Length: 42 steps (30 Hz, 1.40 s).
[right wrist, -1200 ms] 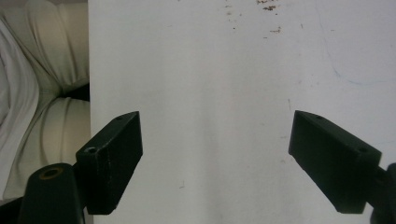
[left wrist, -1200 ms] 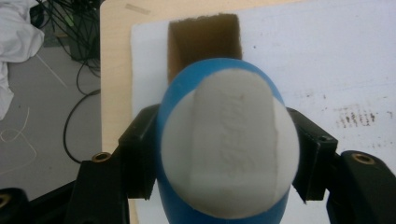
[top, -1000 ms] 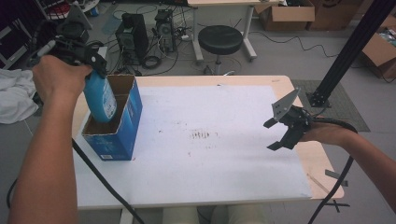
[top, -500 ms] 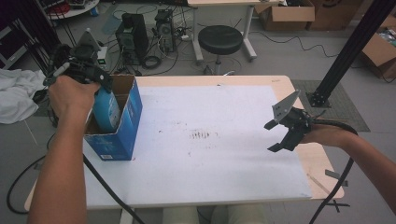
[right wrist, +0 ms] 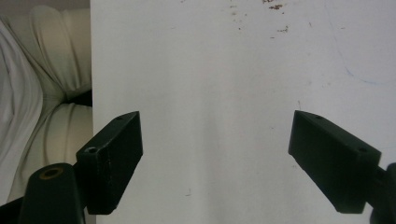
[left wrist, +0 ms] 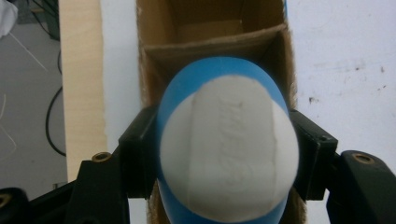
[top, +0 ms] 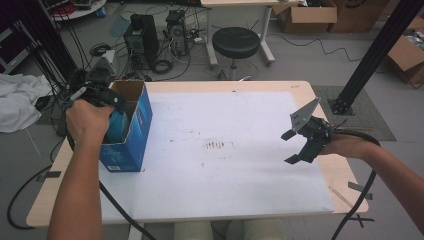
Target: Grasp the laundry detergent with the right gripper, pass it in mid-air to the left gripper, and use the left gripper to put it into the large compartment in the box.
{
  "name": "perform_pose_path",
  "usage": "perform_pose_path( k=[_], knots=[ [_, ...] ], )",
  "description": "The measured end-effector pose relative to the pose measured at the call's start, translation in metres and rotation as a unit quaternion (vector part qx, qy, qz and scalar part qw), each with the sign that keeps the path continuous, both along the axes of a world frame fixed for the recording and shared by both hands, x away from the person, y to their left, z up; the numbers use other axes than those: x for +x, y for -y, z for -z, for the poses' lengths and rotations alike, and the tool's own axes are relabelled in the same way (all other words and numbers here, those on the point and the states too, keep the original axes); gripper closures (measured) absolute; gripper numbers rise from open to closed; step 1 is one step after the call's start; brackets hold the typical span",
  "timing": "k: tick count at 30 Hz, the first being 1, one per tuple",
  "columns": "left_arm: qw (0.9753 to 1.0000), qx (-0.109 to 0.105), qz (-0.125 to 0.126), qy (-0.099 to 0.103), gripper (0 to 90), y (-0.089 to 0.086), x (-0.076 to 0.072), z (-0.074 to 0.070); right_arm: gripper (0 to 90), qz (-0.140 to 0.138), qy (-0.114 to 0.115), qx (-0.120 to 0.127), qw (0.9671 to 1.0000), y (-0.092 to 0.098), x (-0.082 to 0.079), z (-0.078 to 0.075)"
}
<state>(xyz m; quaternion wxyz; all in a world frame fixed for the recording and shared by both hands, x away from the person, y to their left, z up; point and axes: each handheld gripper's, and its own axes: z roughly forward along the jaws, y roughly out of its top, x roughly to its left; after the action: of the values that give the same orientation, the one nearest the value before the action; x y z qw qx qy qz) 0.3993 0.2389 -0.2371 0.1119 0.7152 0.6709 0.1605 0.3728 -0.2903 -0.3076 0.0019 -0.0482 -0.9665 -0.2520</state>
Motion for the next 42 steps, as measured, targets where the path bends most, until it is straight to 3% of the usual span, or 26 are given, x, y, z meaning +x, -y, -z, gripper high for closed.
perform_pose_path(
  k=[9,24,38,42],
  knots=[
    [1.0,0.002,-0.001,-0.007,38.0,-0.004,0.0,0.024,17.5,0.004,-0.001,0.002,1.0,0.002,0.001,0.001],
    [0.9997,0.004,0.005,-0.025,38.0,-0.003,0.002,0.047,17.5,0.001,-0.006,0.001,1.0,-0.004,0.003,0.005],
    [0.9996,-0.008,-0.004,-0.028,37.6,-0.007,0.004,0.047,17.5,-0.002,-0.01,0.004,0.9999,-0.004,0.004,0.008],
    [0.9993,-0.026,-0.01,-0.027,34.8,-0.009,0.003,0.045,17.5,-0.002,-0.009,0.005,0.9999,-0.005,0.004,0.007]
  ],
)
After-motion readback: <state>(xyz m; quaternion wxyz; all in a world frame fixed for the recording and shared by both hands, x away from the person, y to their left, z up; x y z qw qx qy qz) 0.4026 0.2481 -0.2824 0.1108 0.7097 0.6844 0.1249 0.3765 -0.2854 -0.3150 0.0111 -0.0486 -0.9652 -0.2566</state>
